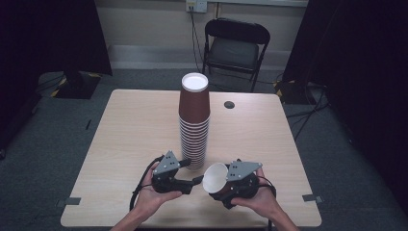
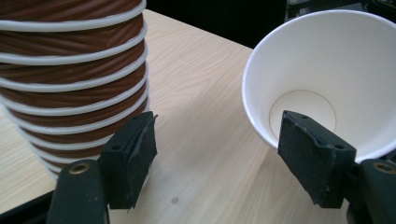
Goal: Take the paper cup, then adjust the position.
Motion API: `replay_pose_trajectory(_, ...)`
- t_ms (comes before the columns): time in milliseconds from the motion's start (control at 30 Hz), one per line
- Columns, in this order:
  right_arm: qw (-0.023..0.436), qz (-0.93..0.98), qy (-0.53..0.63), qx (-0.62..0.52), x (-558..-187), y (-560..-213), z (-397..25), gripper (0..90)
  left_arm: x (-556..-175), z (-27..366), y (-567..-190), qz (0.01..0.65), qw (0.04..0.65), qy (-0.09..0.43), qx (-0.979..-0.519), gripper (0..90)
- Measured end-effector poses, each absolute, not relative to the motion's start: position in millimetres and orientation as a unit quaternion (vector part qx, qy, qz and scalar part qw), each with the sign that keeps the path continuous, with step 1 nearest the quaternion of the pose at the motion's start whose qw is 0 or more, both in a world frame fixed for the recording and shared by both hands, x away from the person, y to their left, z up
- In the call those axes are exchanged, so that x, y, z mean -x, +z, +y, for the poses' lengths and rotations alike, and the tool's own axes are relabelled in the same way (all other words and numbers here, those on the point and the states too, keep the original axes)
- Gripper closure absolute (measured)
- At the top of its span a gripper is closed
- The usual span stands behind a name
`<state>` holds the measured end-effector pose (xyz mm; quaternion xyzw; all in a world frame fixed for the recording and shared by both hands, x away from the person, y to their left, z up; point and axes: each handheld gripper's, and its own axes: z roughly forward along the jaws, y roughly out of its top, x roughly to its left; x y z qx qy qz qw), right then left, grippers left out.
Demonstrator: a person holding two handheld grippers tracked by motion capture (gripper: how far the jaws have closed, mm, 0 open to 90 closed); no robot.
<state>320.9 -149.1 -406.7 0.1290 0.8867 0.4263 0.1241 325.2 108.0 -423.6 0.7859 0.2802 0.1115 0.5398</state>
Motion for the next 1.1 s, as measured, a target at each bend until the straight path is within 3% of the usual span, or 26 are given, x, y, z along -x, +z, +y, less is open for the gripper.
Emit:
replay_pose_trajectory(400,0.122,0.876,0.438,-0.162,-327.3,-407.9,-151.1,10.4,-322.5,131.5,-428.6,0.294,0.532,0.126,-0.784,26.9)
replay_pose_trajectory(733,0.129,0.85,0.465,-0.212,-340.4,-408.2,-159.3,10.3,-315.9,151.5,-435.5,0.32,0.504,0.151,-0.788,15.7)
replay_pose_trajectory(1100,0.149,0.807,0.498,-0.279,-358.6,-406.3,-179.4,10.3,-309.4,186.8,-445.1,0.342,0.511,0.161,-0.772,15.6)
